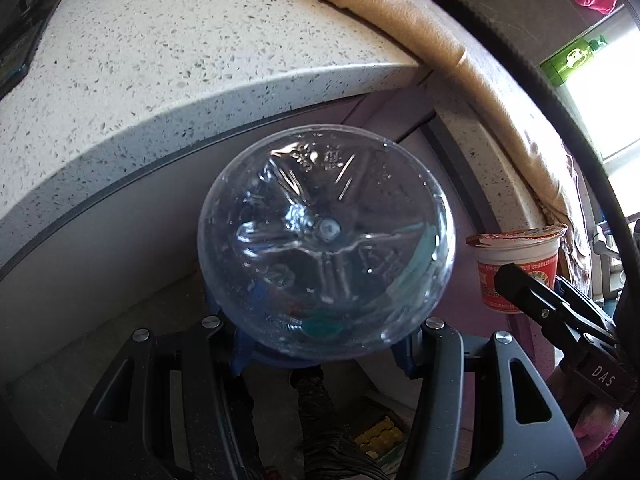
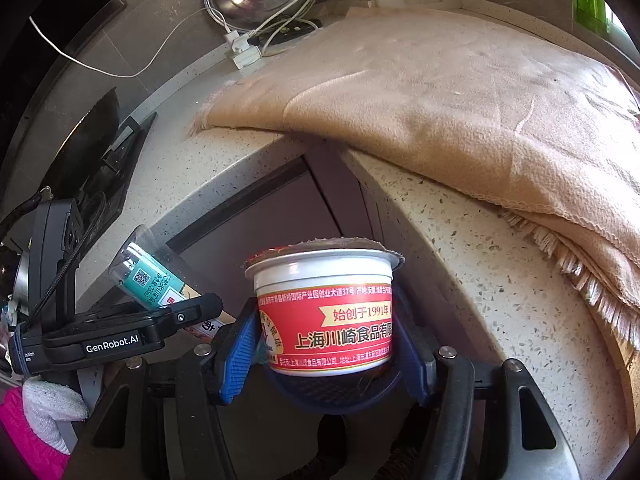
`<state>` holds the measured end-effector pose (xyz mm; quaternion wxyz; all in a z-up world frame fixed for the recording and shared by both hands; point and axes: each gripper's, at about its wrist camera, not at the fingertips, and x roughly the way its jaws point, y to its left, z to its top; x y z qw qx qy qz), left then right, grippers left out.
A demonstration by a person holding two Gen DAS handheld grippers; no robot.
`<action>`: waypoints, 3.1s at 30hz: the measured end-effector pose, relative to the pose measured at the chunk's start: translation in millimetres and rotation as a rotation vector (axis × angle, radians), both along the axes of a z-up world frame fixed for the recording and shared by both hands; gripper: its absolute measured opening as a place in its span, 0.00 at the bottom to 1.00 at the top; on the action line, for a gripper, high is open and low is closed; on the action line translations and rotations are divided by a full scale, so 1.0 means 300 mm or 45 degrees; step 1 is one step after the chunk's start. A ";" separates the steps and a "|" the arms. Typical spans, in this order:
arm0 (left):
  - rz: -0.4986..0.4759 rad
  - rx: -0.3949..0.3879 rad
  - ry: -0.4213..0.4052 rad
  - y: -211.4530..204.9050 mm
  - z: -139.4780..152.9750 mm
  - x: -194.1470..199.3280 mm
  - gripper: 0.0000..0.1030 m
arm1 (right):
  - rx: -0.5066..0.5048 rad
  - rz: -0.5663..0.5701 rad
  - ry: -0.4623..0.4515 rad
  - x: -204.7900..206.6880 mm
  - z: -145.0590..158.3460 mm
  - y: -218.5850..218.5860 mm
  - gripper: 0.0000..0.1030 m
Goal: Collect trash
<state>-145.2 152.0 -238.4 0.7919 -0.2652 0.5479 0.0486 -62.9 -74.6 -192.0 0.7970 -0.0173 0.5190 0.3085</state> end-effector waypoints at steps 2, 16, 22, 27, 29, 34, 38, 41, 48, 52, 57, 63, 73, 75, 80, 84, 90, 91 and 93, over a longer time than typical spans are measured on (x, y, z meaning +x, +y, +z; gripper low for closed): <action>0.005 -0.005 0.012 0.004 -0.020 0.003 0.54 | -0.013 0.008 0.004 0.004 -0.016 0.013 0.63; 0.010 0.005 0.074 -0.003 -0.089 0.052 0.54 | -0.082 0.037 0.052 0.038 -0.121 0.086 0.63; -0.002 0.019 0.085 -0.010 -0.073 0.068 0.54 | -0.109 0.044 0.060 0.043 -0.144 0.112 0.64; -0.010 0.019 0.090 -0.036 -0.086 0.067 0.54 | -0.111 0.044 0.063 0.045 -0.149 0.124 0.64; -0.018 0.025 0.093 -0.039 -0.094 0.066 0.54 | -0.115 0.045 0.064 0.045 -0.151 0.125 0.64; -0.022 0.034 0.108 -0.060 -0.132 0.078 0.54 | -0.118 0.044 0.072 0.042 -0.156 0.122 0.64; -0.023 0.040 0.116 -0.064 -0.136 0.062 0.55 | -0.123 0.045 0.072 0.038 -0.157 0.126 0.64; -0.027 0.040 0.115 -0.076 -0.136 0.059 0.55 | -0.119 0.043 0.072 0.033 -0.156 0.124 0.64; -0.041 0.048 0.132 -0.107 -0.141 0.074 0.60 | -0.111 0.037 0.061 0.029 -0.144 0.118 0.64; -0.049 0.040 0.129 -0.100 -0.157 0.064 0.61 | -0.105 0.035 0.053 0.029 -0.130 0.106 0.64; -0.072 0.048 0.124 -0.102 -0.142 0.075 0.61 | -0.107 0.036 0.048 0.026 -0.122 0.092 0.64; -0.074 0.047 0.125 -0.086 -0.132 0.071 0.61 | -0.104 0.030 0.049 0.024 -0.115 0.084 0.64; -0.104 0.094 0.088 -0.095 -0.040 0.065 0.61 | -0.066 0.042 0.017 0.026 -0.037 0.052 0.64; -0.105 0.108 0.075 -0.096 -0.010 0.060 0.61 | -0.050 0.045 0.005 0.024 -0.008 0.043 0.64; -0.103 0.145 0.025 -0.096 0.076 0.046 0.61 | -0.007 0.050 -0.029 0.011 0.070 0.014 0.64; -0.095 0.165 -0.023 -0.101 0.152 0.037 0.61 | 0.027 0.052 -0.053 0.002 0.136 -0.016 0.64; -0.098 0.200 -0.114 -0.118 0.275 0.035 0.61 | 0.073 0.045 -0.093 -0.008 0.238 -0.067 0.64; -0.098 0.203 -0.130 -0.121 0.297 0.037 0.61 | 0.083 0.040 -0.100 -0.007 0.257 -0.075 0.65; -0.097 0.204 -0.165 -0.129 0.339 0.042 0.61 | 0.106 0.030 -0.115 -0.009 0.293 -0.096 0.66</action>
